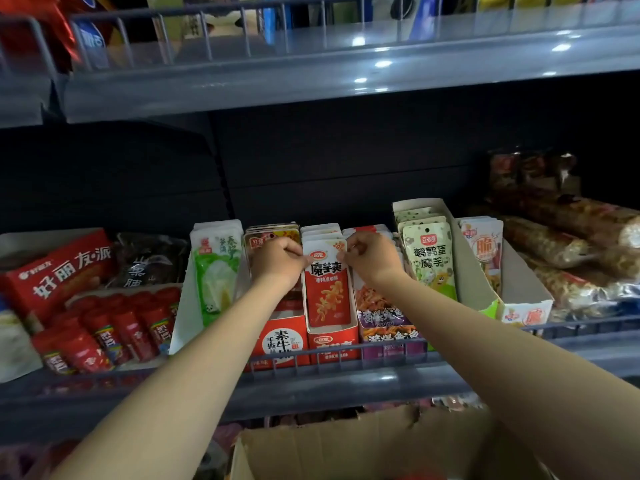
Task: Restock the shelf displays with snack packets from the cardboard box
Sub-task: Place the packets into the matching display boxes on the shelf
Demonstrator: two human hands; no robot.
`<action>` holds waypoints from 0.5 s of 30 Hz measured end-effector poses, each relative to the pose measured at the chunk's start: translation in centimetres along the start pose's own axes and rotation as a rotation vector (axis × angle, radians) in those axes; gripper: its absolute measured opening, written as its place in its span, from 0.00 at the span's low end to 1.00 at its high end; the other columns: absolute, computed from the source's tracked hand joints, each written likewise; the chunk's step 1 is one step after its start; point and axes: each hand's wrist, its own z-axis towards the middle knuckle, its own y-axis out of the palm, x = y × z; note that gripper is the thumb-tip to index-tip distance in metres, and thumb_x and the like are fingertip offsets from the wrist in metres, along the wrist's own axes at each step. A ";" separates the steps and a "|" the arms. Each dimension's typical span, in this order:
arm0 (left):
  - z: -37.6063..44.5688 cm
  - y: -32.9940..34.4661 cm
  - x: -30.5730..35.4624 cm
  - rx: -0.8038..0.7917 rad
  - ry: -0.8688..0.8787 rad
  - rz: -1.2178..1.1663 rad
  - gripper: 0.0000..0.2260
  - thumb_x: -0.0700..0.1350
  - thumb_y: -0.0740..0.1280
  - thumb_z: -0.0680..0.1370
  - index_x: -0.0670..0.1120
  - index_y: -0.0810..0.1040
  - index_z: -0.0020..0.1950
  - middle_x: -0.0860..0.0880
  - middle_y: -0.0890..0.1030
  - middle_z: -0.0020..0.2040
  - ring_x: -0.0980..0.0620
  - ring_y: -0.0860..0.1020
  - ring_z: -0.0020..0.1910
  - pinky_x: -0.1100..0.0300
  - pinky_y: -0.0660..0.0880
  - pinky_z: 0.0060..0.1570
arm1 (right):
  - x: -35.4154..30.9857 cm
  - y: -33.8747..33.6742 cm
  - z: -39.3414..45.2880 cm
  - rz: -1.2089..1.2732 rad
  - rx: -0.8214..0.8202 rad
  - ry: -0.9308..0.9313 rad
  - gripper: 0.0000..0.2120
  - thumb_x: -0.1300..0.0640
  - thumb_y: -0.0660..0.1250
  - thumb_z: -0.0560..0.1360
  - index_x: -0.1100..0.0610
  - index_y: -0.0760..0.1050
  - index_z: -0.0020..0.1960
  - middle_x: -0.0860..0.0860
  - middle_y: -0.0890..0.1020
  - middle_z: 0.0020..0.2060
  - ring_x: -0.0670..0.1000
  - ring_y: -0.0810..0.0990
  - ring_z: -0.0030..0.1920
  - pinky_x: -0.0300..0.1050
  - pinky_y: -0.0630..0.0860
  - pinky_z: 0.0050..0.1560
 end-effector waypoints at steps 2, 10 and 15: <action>0.1 0.3 -0.2 0.007 -0.004 0.002 0.07 0.46 0.74 0.72 0.50 0.77 0.43 0.53 0.79 0.43 0.54 0.77 0.43 0.62 0.71 0.42 | 0.3 0.2 0.0 0.011 0.009 0.005 0.05 0.56 0.69 0.75 0.55 0.73 0.48 0.47 0.73 0.31 0.44 0.70 0.31 0.36 0.66 0.30; -0.7 0.1 0.1 0.030 -0.016 -0.036 0.12 0.47 0.71 0.75 0.46 0.76 0.56 0.52 0.77 0.48 0.55 0.75 0.45 0.63 0.69 0.43 | 0.2 0.2 -0.7 0.108 0.033 0.055 0.12 0.57 0.69 0.75 0.56 0.73 0.57 0.45 0.74 0.33 0.43 0.72 0.33 0.35 0.65 0.29; -4.4 -0.9 0.6 0.119 0.106 -0.084 0.12 0.47 0.68 0.76 0.46 0.76 0.58 0.52 0.77 0.52 0.57 0.74 0.45 0.71 0.66 0.37 | -0.4 -1.2 -4.2 0.175 0.058 0.023 0.10 0.57 0.65 0.76 0.57 0.73 0.57 0.50 0.79 0.39 0.45 0.72 0.28 0.31 0.65 0.20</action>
